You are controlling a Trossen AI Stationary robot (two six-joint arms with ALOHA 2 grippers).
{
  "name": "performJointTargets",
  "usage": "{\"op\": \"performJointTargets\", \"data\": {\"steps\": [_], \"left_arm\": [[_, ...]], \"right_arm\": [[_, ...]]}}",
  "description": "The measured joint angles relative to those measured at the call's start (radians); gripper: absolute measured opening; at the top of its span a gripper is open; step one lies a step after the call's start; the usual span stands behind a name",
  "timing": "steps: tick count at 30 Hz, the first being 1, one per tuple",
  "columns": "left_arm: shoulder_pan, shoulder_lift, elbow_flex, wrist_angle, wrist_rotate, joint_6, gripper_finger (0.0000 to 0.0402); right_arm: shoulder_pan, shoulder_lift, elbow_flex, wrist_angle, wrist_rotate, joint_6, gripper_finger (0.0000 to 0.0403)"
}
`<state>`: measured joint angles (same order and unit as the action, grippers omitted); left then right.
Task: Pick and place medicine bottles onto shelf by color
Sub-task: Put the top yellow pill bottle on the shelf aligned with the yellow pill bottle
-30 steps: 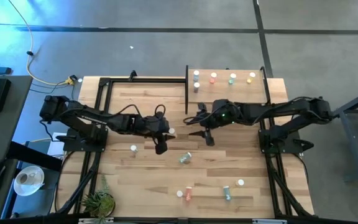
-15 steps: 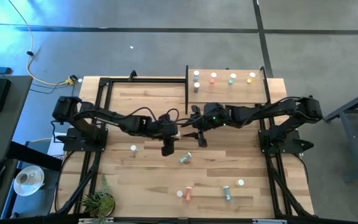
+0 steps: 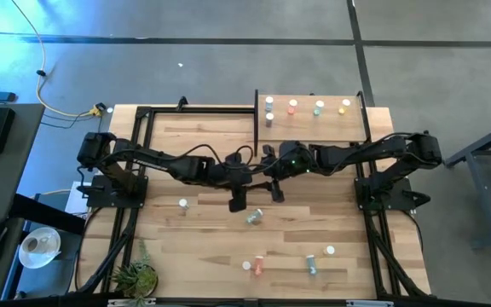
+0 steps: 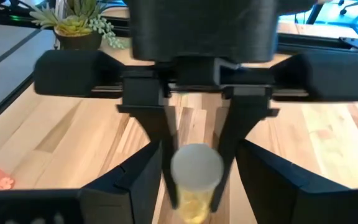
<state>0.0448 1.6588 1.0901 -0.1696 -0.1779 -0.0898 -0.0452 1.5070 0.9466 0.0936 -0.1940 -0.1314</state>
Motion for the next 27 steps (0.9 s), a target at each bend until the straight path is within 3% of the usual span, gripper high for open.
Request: {"op": "performJointTargets", "data": {"steps": [17,27], "left_arm": [[0.003,0.000,0.001,0.038,-0.027,-0.004,0.0089],[0.008,0.000,0.001,0.037,-0.042,-0.003,0.0089]], "right_arm": [[0.000,0.000,0.000,-0.026,0.026,0.000,0.0196],[0.000,0.000,0.000,-0.026,0.028,0.000,0.0119]]}}
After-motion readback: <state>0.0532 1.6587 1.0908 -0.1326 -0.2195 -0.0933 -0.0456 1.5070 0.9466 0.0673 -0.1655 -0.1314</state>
